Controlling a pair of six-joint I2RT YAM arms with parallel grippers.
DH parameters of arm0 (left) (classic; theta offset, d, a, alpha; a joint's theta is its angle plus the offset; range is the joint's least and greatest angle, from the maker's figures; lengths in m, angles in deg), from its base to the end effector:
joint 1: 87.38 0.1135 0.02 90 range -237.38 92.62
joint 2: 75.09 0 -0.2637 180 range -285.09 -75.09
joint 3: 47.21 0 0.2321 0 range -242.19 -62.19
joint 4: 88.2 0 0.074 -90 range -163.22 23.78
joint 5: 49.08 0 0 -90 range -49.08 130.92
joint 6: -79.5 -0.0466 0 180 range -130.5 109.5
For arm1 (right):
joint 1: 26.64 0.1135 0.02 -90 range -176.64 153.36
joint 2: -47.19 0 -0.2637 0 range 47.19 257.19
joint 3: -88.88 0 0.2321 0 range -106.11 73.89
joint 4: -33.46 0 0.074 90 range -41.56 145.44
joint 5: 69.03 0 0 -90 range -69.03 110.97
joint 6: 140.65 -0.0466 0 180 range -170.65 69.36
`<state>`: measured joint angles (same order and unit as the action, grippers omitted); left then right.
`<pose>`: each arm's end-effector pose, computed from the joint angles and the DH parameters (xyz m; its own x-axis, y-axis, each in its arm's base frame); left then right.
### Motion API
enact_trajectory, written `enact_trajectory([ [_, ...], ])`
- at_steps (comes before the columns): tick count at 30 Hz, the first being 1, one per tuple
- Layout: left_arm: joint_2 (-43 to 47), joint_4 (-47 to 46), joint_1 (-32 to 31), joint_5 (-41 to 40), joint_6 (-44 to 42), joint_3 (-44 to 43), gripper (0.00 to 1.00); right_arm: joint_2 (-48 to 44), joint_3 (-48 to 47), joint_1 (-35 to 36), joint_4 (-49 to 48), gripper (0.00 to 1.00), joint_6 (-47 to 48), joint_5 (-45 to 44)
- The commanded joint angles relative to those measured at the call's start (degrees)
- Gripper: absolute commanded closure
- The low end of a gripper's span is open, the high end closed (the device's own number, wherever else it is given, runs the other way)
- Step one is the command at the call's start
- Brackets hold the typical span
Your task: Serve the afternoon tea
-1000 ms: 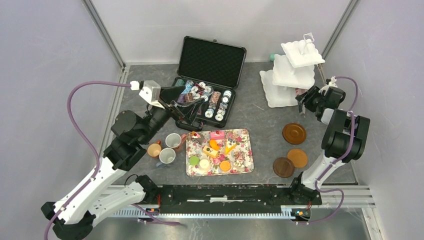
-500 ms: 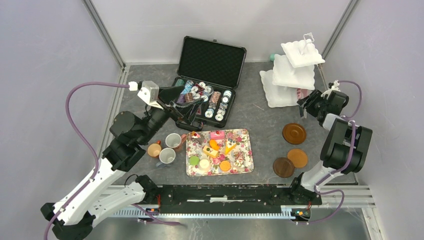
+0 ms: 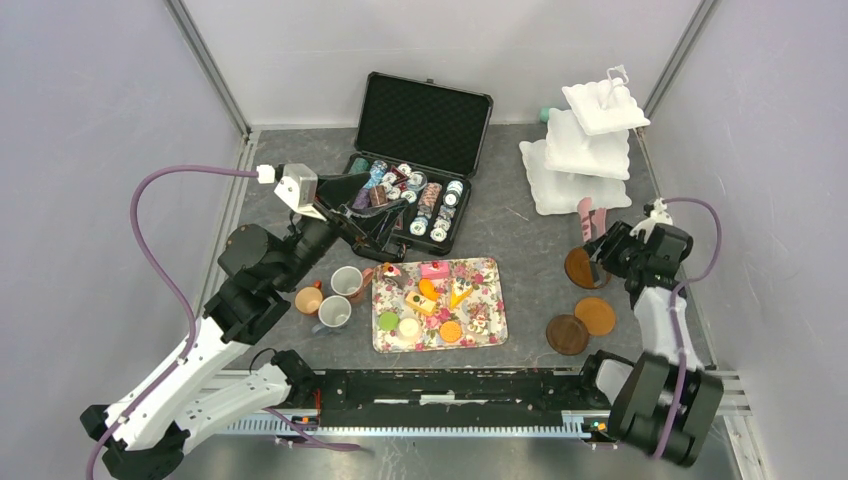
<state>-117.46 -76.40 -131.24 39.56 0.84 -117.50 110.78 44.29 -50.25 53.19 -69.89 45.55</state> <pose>0.1061 -0.1004 0.4334 0.0633 -0.3335 -0.9406 0.7024 0.6844 -0.1954 0.2029 -0.0675 0.2013 -0.5192 0.5540 -0.6508 0.2521 0.8269 0.5028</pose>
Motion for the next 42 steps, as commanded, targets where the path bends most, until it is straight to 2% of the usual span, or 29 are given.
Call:
enact_trajectory([
  [1,0.27,-1.98,-0.27,-0.94,-0.05,-0.13,0.00,-11.28,1.76,7.08,10.84,0.47,3.20,-1.82],
  [6,0.46,-1.57,-0.26,-1.22,-0.70,-0.33,0.00,-17.72,2.73,25.16,16.81,0.47,1.42,-2.93],
  [9,0.20,-1.57,-0.22,-1.14,-0.70,-0.33,0.00,-20.04,1.43,33.71,20.14,0.47,1.55,-3.64],
  [15,-0.67,-1.26,-0.27,-1.26,-0.96,-0.41,0.00,-17.00,-5.87,51.03,32.26,0.47,2.28,-8.16],
  [18,-1.07,-1.19,-0.27,-1.54,-1.29,-0.50,0.00,-15.72,-10.81,57.05,39.75,0.46,0.60,-12.16],
  [26,-2.18,-1.04,-0.27,-1.08,-1.05,-0.59,0.00,-17.24,-14.63,59.83,50.30,0.44,-1.29,-14.23],
  [34,-2.80,-0.91,-0.27,-1.69,-1.48,-0.50,0.00,-14.93,-12.12,59.83,41.09,0.43,1.37,-10.26],
  [42,-2.89,-0.86,-0.27,-1.75,-1.58,-0.50,0.00,-11.95,-11.10,60.00,37.45,0.42,0.47,-7.82],
])
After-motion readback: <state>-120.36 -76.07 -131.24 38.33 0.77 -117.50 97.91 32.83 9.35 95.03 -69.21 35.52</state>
